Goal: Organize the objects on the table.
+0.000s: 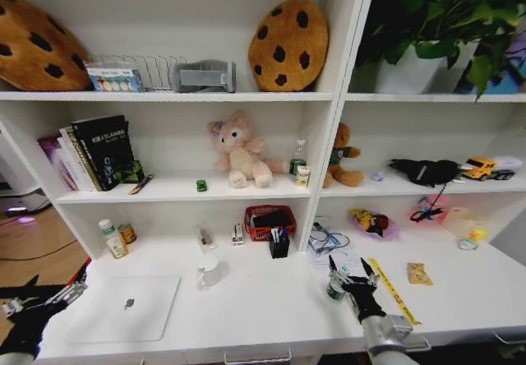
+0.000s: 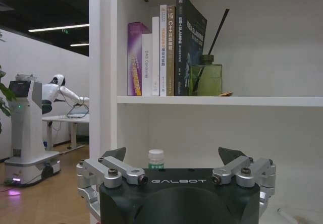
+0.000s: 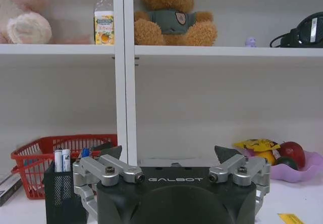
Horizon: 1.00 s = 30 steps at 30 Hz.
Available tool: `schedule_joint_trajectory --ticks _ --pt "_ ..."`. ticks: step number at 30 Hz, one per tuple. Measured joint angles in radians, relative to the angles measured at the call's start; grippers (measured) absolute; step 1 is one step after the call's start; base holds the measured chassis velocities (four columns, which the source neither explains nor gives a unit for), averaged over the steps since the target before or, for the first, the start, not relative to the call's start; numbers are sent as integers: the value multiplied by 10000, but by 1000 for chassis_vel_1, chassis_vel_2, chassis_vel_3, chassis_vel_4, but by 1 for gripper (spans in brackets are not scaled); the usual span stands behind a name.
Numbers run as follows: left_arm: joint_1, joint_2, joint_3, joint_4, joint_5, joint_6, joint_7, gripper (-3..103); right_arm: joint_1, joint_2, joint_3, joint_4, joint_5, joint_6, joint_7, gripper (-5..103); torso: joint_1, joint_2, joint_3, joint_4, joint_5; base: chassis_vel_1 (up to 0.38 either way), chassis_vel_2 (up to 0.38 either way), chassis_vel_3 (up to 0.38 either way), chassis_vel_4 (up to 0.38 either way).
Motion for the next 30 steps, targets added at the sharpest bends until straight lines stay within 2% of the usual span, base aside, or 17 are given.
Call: schedule_joint_trajectory --ticks 4,5,6,8,11,13,15,17,18,19,20,21,22,30 --pt "0 0 0 0 0 1 1 100 149 -74 -46 -230 93 -163 111 100 0 0 0 1 1 -15 -38 0 21" --pt "0 0 0 0 0 0 1 100 198 -96 -66 -326 135 -186 141 90 0 0 0 1 2 0 0 0 0" --pt "0 0 1 0 0 1 1 100 215 -98 -73 -358 145 -190 149 85 0 -1 0 1 2 0 0 0 0" --pt "0 0 1 0 0 1 1 100 227 -94 -76 -378 145 -191 156 85 0 0 0 1 0 0 0 0 0" --pt "0 0 1 0 0 1 1 100 231 -76 -88 -380 145 -199 163 74 1 0 0 1 -1 0 0 0 0" --pt "0 0 0 0 0 1 1 100 231 -74 -90 -380 145 -202 165 74 1 0 0 1 0 0 0 0 0" --pt "0 0 0 0 0 1 2 100 230 -29 -119 -391 145 -226 196 52 0 0 0 1 0 0 0 0 0" --pt "0 0 0 0 0 1 2 100 229 -19 -130 -409 145 -234 205 52 0 0 0 1 0 0 0 0 0" --pt "0 0 1 0 0 1 2 100 227 0 -168 -467 148 -268 238 41 1 0 0 1 0 0 0 0 0" --pt "0 0 1 0 0 1 2 100 227 0 -168 -467 148 -268 238 41 1 0 0 1 0 0 0 0 0" --pt "0 0 0 0 0 1 3 100 228 11 -197 -504 163 -293 266 36 0 0 0 1 0 0 0 0 0" --pt "0 0 0 0 0 1 3 100 226 19 -205 -509 167 -299 274 36 1 0 0 1 0 0 0 0 0" --pt "0 0 0 0 0 1 3 100 208 21 -205 -479 172 -302 278 32 1 -1 0 1 0 0 0 0 0" --pt "0 0 1 0 0 1 4 100 -513 134 64 632 197 -353 389 30 0 0 0 1 -1 0 0 0 0"
